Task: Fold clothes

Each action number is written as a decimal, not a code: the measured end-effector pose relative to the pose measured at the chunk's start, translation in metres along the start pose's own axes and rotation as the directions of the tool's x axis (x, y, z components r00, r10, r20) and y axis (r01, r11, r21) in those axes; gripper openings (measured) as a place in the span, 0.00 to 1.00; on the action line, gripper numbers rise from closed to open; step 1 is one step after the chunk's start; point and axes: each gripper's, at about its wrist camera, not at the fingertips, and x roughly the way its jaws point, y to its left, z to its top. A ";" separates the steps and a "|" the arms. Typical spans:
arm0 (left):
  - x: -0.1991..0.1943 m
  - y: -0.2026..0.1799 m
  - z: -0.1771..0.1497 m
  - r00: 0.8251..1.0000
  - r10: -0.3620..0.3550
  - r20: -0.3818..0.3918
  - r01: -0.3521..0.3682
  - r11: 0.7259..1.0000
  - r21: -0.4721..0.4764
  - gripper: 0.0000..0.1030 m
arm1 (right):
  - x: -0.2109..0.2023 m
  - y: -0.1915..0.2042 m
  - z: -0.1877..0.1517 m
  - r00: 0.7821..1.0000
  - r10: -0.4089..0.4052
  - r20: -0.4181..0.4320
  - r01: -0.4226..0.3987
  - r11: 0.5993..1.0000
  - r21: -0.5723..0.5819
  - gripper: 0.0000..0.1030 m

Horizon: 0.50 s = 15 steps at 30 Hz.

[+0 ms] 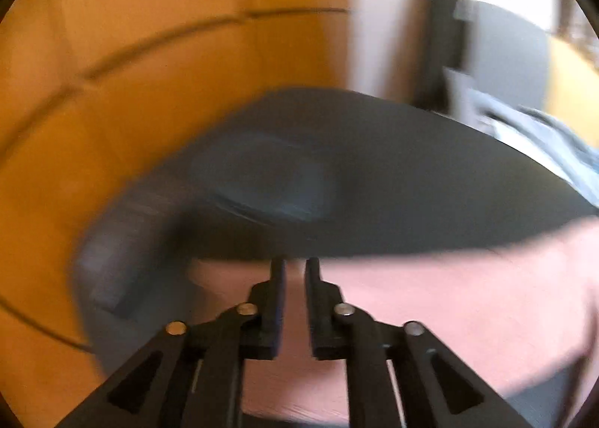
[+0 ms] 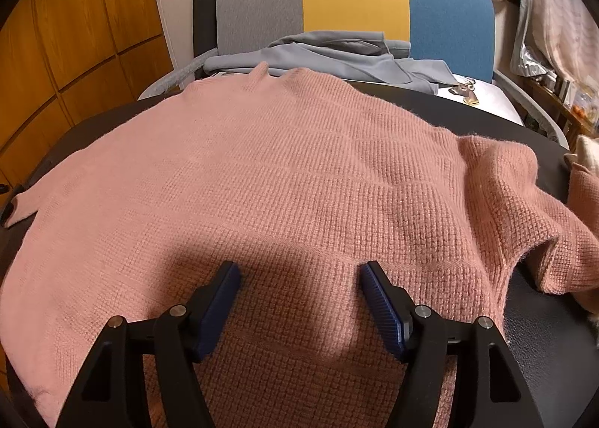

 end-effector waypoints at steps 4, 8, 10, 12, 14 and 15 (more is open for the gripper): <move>-0.011 -0.057 -0.034 0.987 -0.159 -0.010 0.160 0.982 0.102 0.17 | 0.000 0.000 0.001 1.000 -0.001 -0.006 0.001 1.000 -0.005 0.70; -0.021 -0.097 -0.051 0.983 -0.177 -0.045 0.181 0.976 0.124 0.18 | -0.013 0.023 0.006 0.998 -0.070 -0.003 0.070 0.997 -0.044 0.70; -0.033 -0.104 -0.056 0.964 -0.263 -0.041 0.265 0.962 0.060 0.18 | -0.032 0.060 0.010 0.998 0.062 0.016 -0.060 0.993 -0.099 0.70; -0.046 -0.107 -0.069 0.940 -0.338 -0.037 0.338 0.941 -0.002 0.18 | -0.048 0.111 0.011 0.976 0.217 -0.006 -0.213 0.955 -0.207 0.70; -0.055 -0.111 -0.081 0.942 -0.334 -0.038 0.334 0.943 -0.004 0.18 | -0.061 0.169 0.010 0.928 0.366 -0.075 -0.369 0.871 -0.325 0.70; -0.059 -0.111 -0.087 0.945 -0.325 -0.037 0.325 0.946 -0.001 0.18 | -0.063 0.196 0.006 0.904 0.408 -0.128 -0.425 0.826 -0.371 0.70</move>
